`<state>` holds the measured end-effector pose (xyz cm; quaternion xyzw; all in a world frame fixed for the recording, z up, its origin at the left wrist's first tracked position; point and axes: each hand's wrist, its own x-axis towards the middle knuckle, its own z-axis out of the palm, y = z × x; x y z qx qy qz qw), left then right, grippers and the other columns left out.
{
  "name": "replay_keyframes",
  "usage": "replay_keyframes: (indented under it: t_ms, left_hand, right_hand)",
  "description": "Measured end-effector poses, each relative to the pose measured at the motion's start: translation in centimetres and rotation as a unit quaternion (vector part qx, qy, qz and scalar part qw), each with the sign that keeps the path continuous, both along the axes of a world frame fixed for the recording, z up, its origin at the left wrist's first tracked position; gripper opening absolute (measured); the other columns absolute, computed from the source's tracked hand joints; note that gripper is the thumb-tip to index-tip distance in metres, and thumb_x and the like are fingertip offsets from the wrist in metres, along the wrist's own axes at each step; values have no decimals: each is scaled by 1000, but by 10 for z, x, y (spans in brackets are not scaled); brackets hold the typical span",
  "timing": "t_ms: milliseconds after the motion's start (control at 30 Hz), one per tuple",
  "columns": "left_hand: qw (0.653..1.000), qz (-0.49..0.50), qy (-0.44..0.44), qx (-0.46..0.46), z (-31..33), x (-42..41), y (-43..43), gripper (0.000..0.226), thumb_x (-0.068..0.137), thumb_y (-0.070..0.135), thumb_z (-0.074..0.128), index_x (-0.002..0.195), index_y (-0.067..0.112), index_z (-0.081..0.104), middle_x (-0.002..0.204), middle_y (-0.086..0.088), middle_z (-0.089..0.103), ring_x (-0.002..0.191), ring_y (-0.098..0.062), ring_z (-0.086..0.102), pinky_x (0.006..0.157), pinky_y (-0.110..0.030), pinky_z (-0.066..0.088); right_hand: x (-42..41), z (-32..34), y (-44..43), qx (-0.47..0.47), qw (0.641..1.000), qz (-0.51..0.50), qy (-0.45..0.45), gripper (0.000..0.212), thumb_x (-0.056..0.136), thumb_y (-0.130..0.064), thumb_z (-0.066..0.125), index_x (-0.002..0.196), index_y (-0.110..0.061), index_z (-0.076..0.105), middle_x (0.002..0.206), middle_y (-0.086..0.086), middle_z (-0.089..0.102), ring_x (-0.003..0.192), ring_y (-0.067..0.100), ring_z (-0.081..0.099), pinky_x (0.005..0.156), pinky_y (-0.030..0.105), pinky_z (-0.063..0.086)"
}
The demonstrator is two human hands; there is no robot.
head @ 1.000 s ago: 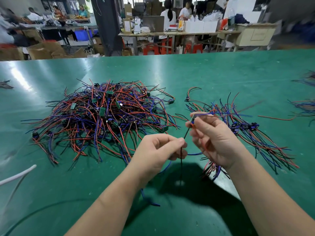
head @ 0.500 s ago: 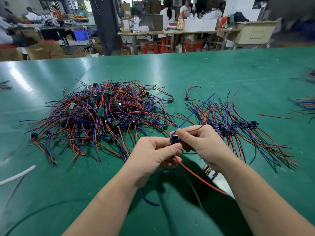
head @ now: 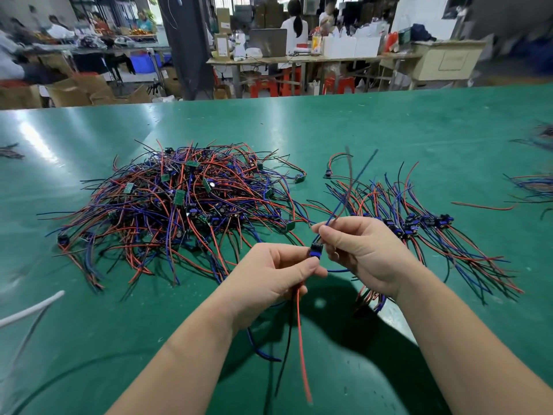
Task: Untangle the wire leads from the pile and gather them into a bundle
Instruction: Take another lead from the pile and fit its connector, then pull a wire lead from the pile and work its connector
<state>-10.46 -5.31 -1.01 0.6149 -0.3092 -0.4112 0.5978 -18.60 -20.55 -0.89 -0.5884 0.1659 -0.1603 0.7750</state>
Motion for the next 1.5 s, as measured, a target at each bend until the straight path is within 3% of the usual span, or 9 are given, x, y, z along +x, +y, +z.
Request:
replay_keyframes:
  t_ms: [67,200,567,867,1067,1133,1233,1400,1500]
  left_hand:
    - [999,29,-16,15,-1,0,-1,20,77,38,67,79,21,77,81,0,75,47,-6,52,49,-16,44]
    - [999,52,-8,14,-2,0,-4,15,87,24,65,86,11,74,77,-4,74,42,-7,52,43,-19,46]
    - [991,-97,-24,85,-8,-13,-4,16,89,17,65,83,3,71,74,-2,72,49,-9,61,48,-20,50]
    - [985,-80,-75,133,-15,-10,-4,22,85,27,71,81,6,73,70,-5,63,61,-13,57,62,-25,55]
    - [980,-81,-156,98,-13,-6,-2,21,85,30,71,83,9,70,65,-2,49,62,-15,38,58,-26,32]
    - [984,-86,-138,67,-10,-5,-2,7,88,22,68,91,17,70,66,0,49,62,-16,40,59,-27,33]
    - [996,-73,-54,22,-5,-6,-2,9,86,24,65,94,20,63,66,6,55,59,-10,52,64,-22,42]
    - [982,6,155,-103,4,-1,-5,23,71,28,64,89,21,52,71,3,67,63,-12,63,73,-28,46]
    - [961,65,219,-153,8,5,-3,26,61,31,72,78,25,53,79,-3,73,66,-12,67,70,-24,51]
  right_hand:
    - [0,-1,2,-33,999,13,9,14,60,-21,71,68,-11,76,59,2,62,52,8,51,53,15,43]
    - [2,-4,6,-49,999,10,9,12,64,-17,70,69,-7,72,60,6,64,49,9,53,50,16,43]
    - [-14,17,-36,62,982,-172,38,3,81,-2,65,81,0,64,56,4,62,44,5,56,41,12,45]
    - [-17,18,-40,59,973,-211,72,17,90,-20,63,77,-8,65,50,0,62,40,6,56,40,13,45]
    - [-16,19,-40,151,971,-173,60,19,92,-18,58,75,-9,61,49,-4,59,37,2,51,35,11,41]
    - [-12,18,-38,183,972,-144,31,21,94,-23,56,79,-10,62,54,-3,63,41,3,56,37,11,44]
    - [-8,14,-36,178,978,-112,8,33,99,-33,43,89,-9,64,65,5,70,52,10,66,43,15,50]
    - [-5,0,-25,-19,993,-72,89,14,91,-2,57,102,5,61,71,13,68,57,18,64,53,20,53]
    - [-6,-5,-10,-107,987,45,107,21,75,3,71,95,-3,66,71,7,66,60,13,62,57,19,51]
